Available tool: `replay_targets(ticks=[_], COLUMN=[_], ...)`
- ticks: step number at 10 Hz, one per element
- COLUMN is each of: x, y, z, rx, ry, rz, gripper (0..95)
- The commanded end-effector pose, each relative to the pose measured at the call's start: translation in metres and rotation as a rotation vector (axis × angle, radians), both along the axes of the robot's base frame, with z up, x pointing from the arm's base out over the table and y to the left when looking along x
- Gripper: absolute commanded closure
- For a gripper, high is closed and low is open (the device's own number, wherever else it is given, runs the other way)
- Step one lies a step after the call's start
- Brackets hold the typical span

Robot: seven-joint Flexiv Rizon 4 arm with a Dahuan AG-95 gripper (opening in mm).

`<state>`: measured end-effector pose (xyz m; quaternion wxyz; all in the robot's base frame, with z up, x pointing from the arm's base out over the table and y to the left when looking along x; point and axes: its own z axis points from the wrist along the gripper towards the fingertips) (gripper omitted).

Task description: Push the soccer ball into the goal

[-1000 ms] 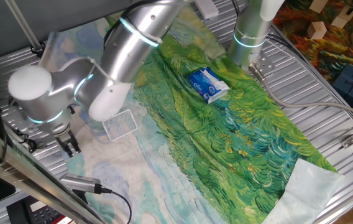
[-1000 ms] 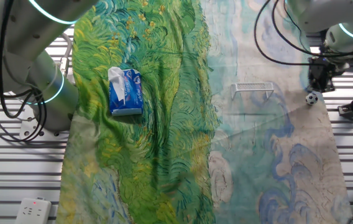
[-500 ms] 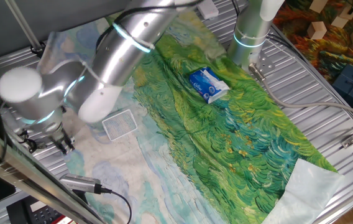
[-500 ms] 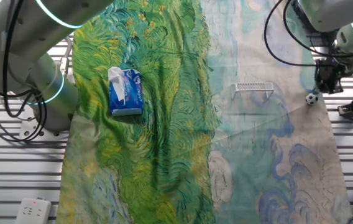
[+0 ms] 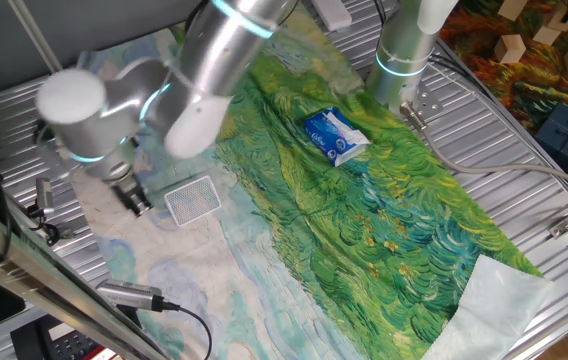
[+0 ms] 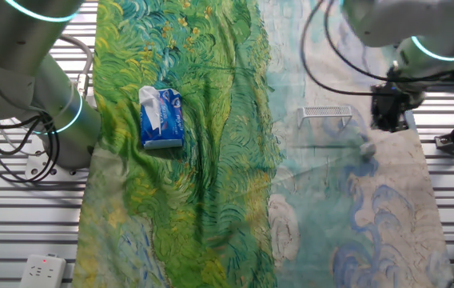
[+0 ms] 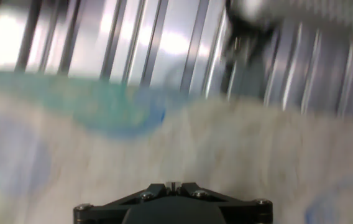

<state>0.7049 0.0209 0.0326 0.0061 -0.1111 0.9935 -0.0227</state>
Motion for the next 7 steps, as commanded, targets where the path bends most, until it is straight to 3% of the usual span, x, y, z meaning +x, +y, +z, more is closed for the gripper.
replay_targets(ticks=[1,3,5,7], x=[0.016,0.005,0.002,-0.017], y=[0.007,0.005,0.003,-0.003], z=[0.011,0.027,0.026,0.036], rx=[0.007,0.003,0.007,0.011], ry=[0.025,0.029,0.049,0.070], rz=[0.012,0.013,0.031,0.064], gripper=[95.0,95.0,95.0,95.0])
